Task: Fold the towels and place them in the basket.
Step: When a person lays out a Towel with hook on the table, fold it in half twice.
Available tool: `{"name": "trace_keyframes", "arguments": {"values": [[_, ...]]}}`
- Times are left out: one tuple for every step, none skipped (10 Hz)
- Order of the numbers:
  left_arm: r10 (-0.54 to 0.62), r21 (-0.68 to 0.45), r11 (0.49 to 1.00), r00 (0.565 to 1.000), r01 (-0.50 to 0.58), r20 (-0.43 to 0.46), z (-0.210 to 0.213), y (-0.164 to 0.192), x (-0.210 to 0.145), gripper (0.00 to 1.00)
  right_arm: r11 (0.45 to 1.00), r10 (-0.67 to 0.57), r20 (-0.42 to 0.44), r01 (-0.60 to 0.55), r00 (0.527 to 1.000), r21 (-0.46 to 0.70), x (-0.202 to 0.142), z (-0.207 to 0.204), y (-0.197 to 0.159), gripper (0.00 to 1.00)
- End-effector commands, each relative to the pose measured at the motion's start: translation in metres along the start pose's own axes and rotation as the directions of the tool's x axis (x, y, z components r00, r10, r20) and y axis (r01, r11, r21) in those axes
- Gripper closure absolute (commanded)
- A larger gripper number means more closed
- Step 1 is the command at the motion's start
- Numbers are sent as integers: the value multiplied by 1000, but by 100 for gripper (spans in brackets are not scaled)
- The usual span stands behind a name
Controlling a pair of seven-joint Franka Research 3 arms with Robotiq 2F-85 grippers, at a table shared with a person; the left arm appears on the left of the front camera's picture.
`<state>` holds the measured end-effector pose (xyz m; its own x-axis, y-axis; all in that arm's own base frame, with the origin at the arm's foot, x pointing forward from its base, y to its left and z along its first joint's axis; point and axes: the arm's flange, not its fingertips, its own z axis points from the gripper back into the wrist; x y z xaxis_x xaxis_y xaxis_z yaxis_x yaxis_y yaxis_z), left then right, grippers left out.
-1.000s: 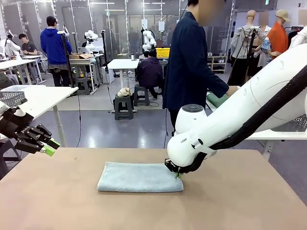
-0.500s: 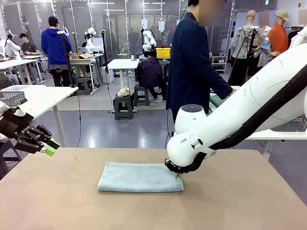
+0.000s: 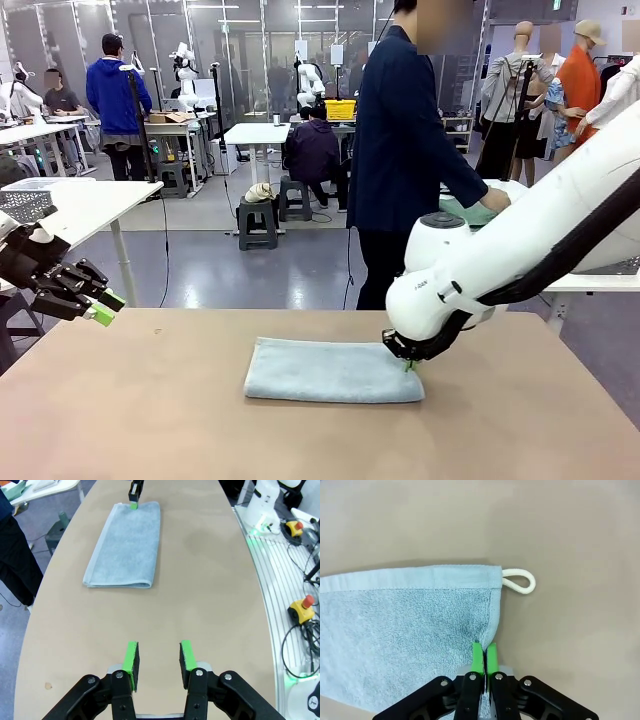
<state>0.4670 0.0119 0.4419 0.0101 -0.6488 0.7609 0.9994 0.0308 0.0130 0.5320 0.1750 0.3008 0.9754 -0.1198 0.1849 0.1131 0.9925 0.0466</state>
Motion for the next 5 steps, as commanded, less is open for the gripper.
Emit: {"name": "trace_keyframes", "arguments": {"values": [[-3,1,1000,1000,3,4,1,0,0,56,1000,22,18,-22,1000,-5,-6,14,-2,100],[-3,1,1000,1000,3,4,1,0,0,56,999,38,35,-37,999,-15,-5,24,3,100],[-3,1,1000,1000,3,4,1,0,0,56,998,57,55,-56,997,-20,-1,38,11,100],[-3,1,1000,1000,3,4,1,0,0,56,996,82,85,-80,993,-32,2,57,25,100],[-3,1,1000,1000,3,4,1,0,0,56,994,106,100,-102,989,-45,3,76,42,100]]}}
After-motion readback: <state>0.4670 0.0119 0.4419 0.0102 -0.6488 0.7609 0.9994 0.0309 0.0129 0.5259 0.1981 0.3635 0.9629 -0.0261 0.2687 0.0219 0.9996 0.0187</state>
